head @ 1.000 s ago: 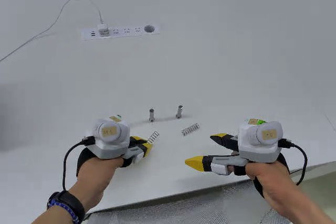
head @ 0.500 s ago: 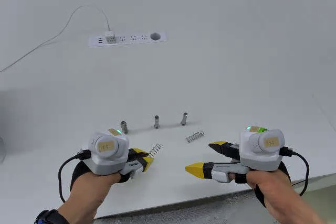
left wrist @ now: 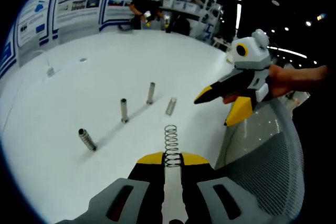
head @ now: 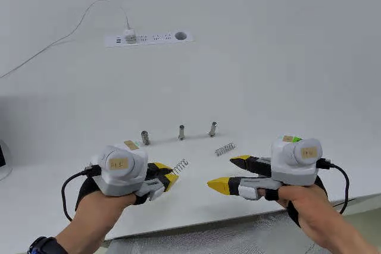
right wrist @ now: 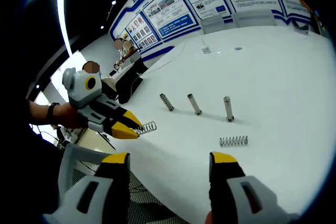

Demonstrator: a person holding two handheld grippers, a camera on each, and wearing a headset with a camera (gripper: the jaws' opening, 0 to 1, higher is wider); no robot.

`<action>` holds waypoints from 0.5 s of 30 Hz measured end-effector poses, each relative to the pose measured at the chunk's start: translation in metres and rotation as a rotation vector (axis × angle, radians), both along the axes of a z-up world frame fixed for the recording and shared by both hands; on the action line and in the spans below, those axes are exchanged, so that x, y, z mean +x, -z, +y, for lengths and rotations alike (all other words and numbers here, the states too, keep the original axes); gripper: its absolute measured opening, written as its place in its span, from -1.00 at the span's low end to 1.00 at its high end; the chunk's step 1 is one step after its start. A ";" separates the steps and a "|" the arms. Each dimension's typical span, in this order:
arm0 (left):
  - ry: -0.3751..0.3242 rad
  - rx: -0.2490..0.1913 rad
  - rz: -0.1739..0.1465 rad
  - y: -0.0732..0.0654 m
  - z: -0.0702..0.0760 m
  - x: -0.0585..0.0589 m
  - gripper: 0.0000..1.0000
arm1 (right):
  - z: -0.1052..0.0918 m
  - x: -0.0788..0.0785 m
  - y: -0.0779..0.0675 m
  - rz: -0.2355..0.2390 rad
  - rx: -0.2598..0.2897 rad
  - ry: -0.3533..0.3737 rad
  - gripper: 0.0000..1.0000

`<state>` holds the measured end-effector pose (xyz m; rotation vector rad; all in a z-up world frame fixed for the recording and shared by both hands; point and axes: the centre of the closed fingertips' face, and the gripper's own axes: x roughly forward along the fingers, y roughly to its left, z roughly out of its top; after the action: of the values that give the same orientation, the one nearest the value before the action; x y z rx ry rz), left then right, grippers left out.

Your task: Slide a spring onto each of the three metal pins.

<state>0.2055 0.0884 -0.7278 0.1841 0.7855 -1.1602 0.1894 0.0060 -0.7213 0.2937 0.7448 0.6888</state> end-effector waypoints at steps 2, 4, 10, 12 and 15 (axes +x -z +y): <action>0.007 -0.003 -0.002 -0.002 -0.001 -0.001 -0.79 | 0.005 0.001 -0.003 0.001 0.026 -0.005 0.20; 0.013 -0.008 -0.004 -0.004 -0.002 -0.003 -0.79 | 0.009 0.002 -0.005 0.001 0.048 -0.004 0.17; 0.040 -0.016 -0.014 -0.010 -0.009 -0.008 -0.79 | 0.018 0.006 -0.011 0.020 0.111 -0.002 0.01; 0.051 -0.020 -0.014 -0.012 -0.013 -0.011 -0.79 | 0.021 0.007 -0.014 0.029 0.137 -0.003 -0.04; 0.069 -0.024 -0.015 -0.013 -0.018 -0.014 -0.79 | 0.024 0.009 -0.015 0.042 0.165 -0.005 -0.15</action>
<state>0.1910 0.0703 -0.7149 0.2007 0.7570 -1.2312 0.1980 0.0301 -0.7059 0.4576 0.7298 0.7526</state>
